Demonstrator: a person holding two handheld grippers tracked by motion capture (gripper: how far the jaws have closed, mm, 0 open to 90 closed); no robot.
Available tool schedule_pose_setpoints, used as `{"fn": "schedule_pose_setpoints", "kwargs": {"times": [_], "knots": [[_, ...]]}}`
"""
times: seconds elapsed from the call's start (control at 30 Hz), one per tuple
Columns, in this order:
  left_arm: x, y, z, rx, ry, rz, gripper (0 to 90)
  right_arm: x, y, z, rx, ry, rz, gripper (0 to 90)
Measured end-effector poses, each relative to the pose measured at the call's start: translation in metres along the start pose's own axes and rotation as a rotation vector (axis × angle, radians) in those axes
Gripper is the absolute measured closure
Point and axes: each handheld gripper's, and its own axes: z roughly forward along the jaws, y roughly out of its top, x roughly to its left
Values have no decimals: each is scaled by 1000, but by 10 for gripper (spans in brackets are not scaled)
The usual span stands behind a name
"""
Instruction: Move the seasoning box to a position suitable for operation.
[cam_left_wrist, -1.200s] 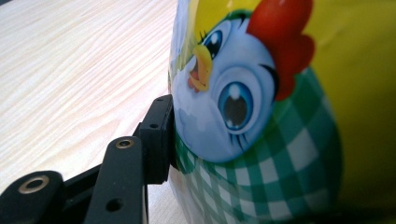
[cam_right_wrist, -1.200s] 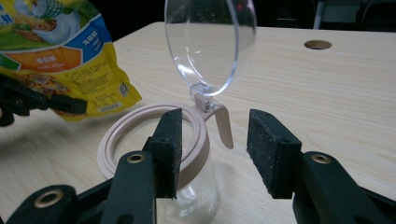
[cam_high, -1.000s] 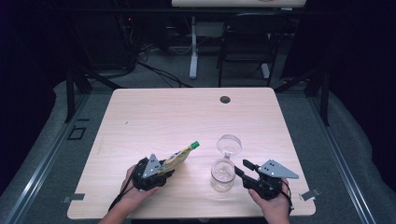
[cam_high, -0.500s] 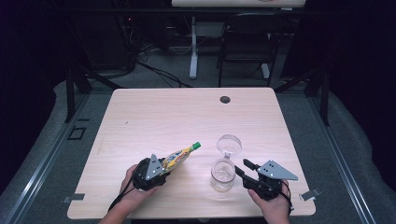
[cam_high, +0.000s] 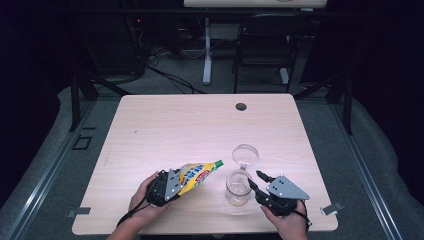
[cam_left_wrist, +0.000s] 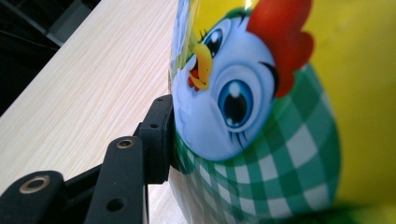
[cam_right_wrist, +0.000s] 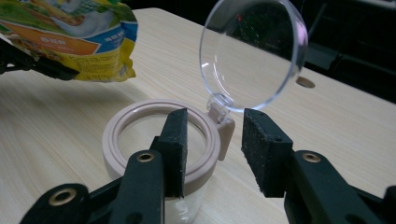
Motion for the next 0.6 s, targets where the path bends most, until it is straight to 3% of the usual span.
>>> {"fn": "schedule_pose_setpoints", "kwargs": {"times": [0.07,0.1,0.23,0.33,0.47,0.6], "knots": [[-1,1,0,4,11,16,541,7,3,1,0,-8,-69,630],[-2,2,0,9,20,29,541,7,3,1,0,-8,-69,630],[-3,3,0,14,28,47,541,20,6,3,25,-30,-207,642],[-5,4,0,27,38,80,541,27,7,6,39,-43,-284,648],[-8,6,2,30,41,98,541,32,8,10,42,-61,-355,653],[-11,8,4,34,46,116,541,33,9,11,39,-70,-370,658]]}}
